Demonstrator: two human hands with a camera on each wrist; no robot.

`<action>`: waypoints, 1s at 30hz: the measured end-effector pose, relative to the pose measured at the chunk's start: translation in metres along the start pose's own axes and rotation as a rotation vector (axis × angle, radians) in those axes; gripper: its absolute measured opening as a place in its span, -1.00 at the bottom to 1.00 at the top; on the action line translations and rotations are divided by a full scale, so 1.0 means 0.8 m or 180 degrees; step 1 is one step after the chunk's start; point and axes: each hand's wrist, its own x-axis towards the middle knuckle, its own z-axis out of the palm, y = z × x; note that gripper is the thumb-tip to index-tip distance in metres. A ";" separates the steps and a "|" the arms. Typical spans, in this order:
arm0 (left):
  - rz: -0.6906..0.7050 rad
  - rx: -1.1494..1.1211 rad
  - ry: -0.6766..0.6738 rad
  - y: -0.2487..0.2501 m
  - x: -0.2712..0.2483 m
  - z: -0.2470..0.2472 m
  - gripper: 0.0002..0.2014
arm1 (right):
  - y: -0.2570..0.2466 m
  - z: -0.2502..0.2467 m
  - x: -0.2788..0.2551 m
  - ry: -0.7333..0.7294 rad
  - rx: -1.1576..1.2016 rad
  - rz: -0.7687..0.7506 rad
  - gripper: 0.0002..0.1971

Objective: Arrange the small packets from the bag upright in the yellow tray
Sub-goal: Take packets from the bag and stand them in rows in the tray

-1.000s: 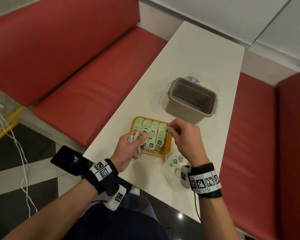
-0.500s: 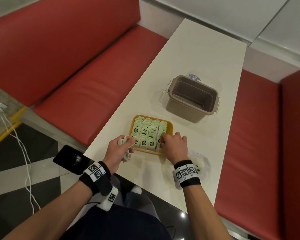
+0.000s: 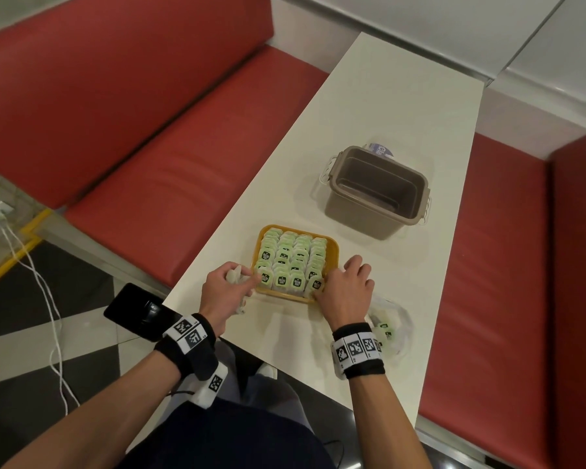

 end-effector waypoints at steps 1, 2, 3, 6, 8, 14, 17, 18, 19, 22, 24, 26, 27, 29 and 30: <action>0.0031 0.0123 0.0038 -0.003 0.002 0.000 -0.76 | -0.003 0.000 0.002 -0.0073 -0.0037 0.0053 -0.74; 0.0063 0.0232 0.0058 -0.006 0.002 0.000 -0.76 | -0.006 0.000 0.005 -0.0091 -0.0076 0.0103 -0.78; 0.0082 0.0311 0.0063 -0.008 0.003 -0.001 -0.76 | -0.008 0.000 0.007 -0.0075 -0.0112 0.0135 -0.84; 0.0068 0.0351 0.0050 -0.013 0.006 -0.004 -0.74 | -0.010 0.004 0.015 -0.0022 -0.0129 0.0143 -0.93; 0.0062 0.0350 0.0031 -0.013 0.007 -0.005 -0.73 | -0.013 0.004 0.017 0.0008 -0.0127 0.0123 -0.91; 0.0131 0.0396 -0.0002 -0.013 0.009 -0.005 -0.74 | -0.018 0.014 0.014 0.0074 -0.0066 0.0133 -0.77; 0.0115 0.0389 -0.0004 -0.012 0.008 -0.003 -0.76 | -0.012 0.016 0.012 0.0082 -0.0051 0.0148 -0.69; 0.0102 0.0389 -0.0001 -0.013 0.008 -0.003 -0.76 | -0.011 0.017 0.011 0.0046 -0.0053 0.0164 -0.67; 0.0089 0.0382 0.0001 -0.014 0.009 -0.003 -0.76 | -0.010 0.018 0.011 -0.0008 -0.0075 0.0197 -0.67; 0.0071 0.0387 -0.0009 -0.014 0.010 -0.004 -0.77 | -0.013 0.026 0.013 -0.0049 -0.0207 0.0274 -0.67; 0.0083 0.0398 -0.0032 -0.012 0.010 -0.004 -0.77 | -0.014 0.029 0.015 -0.0058 -0.0226 0.0283 -0.66; 0.0107 0.0415 -0.0067 -0.011 0.011 -0.005 -0.76 | -0.014 0.027 0.018 0.0071 -0.0206 0.0281 -0.68; 0.0117 0.0420 -0.0075 -0.011 0.011 -0.006 -0.75 | -0.014 0.025 0.019 0.0154 -0.0152 0.0275 -0.70; 0.0126 0.0434 -0.0081 -0.010 0.012 -0.007 -0.74 | -0.014 0.024 0.021 0.0231 -0.0062 0.0206 -0.70; 0.0129 0.0444 -0.0086 -0.010 0.012 -0.007 -0.74 | -0.014 0.023 0.021 0.0217 -0.0036 0.0165 -0.68</action>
